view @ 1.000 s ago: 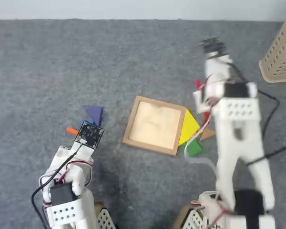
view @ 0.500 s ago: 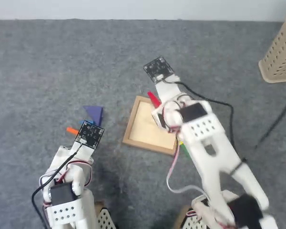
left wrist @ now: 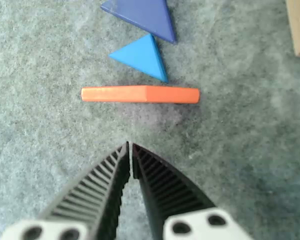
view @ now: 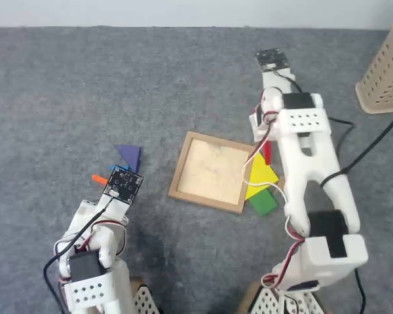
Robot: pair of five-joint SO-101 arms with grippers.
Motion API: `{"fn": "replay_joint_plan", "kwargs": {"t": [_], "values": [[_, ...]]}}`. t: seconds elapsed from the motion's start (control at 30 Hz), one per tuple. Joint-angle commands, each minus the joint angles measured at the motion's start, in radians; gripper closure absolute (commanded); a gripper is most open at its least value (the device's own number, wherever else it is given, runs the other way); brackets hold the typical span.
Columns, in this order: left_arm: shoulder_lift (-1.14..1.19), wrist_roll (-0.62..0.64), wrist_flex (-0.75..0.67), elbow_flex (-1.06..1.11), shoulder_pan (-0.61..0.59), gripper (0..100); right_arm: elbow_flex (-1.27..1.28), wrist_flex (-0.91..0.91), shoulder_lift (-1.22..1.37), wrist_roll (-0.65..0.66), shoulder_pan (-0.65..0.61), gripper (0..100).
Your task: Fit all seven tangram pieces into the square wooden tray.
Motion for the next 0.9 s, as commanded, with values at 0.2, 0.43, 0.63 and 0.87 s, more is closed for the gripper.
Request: {"fn": "replay_joint_plan", "kwargs": {"t": [0.2,0.43,0.63,0.87], "values": [[-0.023,-0.014,0.011,-0.013,0.0,99,-0.063,-0.076,0.007,0.247,0.202,98.1],[-0.023,-0.014,0.011,-0.013,0.0,99,-0.063,-0.067,0.081,0.361,0.225,93.6],[-0.023,-0.014,0.011,-0.013,0.0,99,-0.068,-0.041,0.088,0.364,0.243,71.9],[-0.023,-0.014,0.011,-0.013,0.0,99,-0.101,-0.039,0.096,0.396,0.286,69.9]]}}
